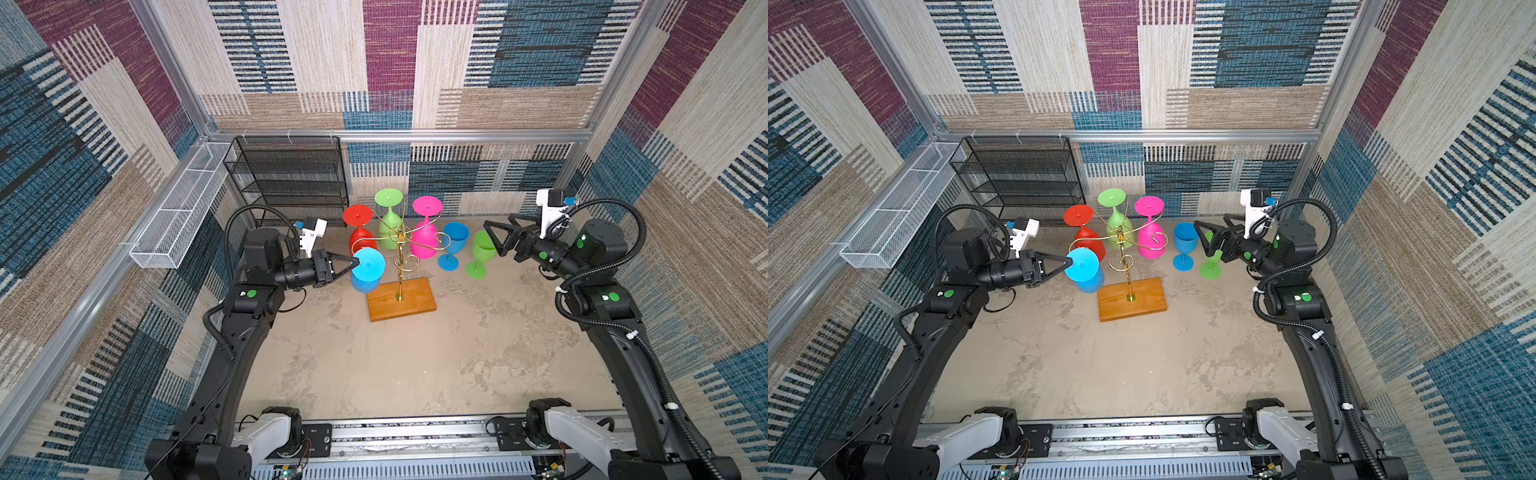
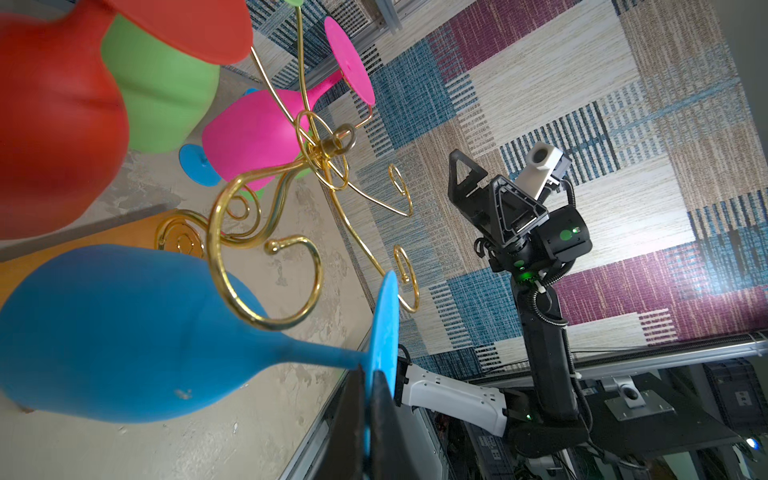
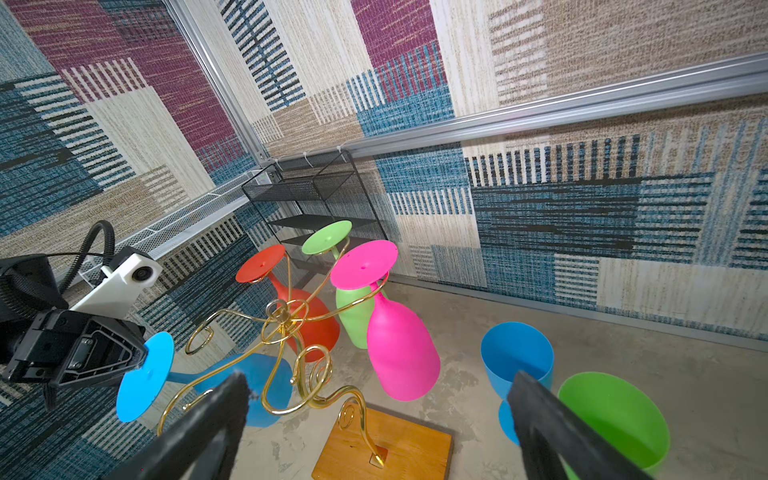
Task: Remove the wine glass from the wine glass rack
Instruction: 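Slide the blue glass off the rack arm with the left gripper, then lift the blue glass up away from the rack with the left gripper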
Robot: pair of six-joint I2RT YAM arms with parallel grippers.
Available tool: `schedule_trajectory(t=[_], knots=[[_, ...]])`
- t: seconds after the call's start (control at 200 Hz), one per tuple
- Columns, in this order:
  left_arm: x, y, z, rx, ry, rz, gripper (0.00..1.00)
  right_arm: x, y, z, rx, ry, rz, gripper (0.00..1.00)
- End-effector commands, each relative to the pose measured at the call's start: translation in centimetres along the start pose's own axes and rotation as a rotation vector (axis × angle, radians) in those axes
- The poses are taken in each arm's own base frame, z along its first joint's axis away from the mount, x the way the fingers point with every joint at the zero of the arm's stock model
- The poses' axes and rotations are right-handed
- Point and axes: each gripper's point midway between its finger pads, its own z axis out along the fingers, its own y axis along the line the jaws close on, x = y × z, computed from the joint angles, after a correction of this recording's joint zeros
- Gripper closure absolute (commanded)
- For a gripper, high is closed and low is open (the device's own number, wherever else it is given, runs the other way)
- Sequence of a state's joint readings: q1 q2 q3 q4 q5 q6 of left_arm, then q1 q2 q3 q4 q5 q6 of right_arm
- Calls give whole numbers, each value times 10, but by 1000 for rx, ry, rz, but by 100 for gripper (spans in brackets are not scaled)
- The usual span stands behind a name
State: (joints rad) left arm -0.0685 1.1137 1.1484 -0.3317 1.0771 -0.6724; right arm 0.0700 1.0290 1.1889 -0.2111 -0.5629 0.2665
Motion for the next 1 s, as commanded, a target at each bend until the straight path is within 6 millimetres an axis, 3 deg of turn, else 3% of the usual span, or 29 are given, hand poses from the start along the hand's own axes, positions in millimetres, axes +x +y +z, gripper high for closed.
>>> schedule_trajectory(t=[0.0,0.2,0.366,0.736,0.992], knots=[[9,1,-12,-20,7,23,100,-2,-1,-1,9,-10,-10,1],[2,8,-49,-128,-86,25,100,-3,0,-2,6,-11,-15,1],[-17,8,-76,-167,-185,7,100,-5,1,-3,15,-7,-35,1],[-75,-40,-119,-191,-384,136,100,-10,2,-4,25,-7,-89,1],[-105,-83,-125,34,-464,156,100,-15,1,-2,23,-21,-124,1]])
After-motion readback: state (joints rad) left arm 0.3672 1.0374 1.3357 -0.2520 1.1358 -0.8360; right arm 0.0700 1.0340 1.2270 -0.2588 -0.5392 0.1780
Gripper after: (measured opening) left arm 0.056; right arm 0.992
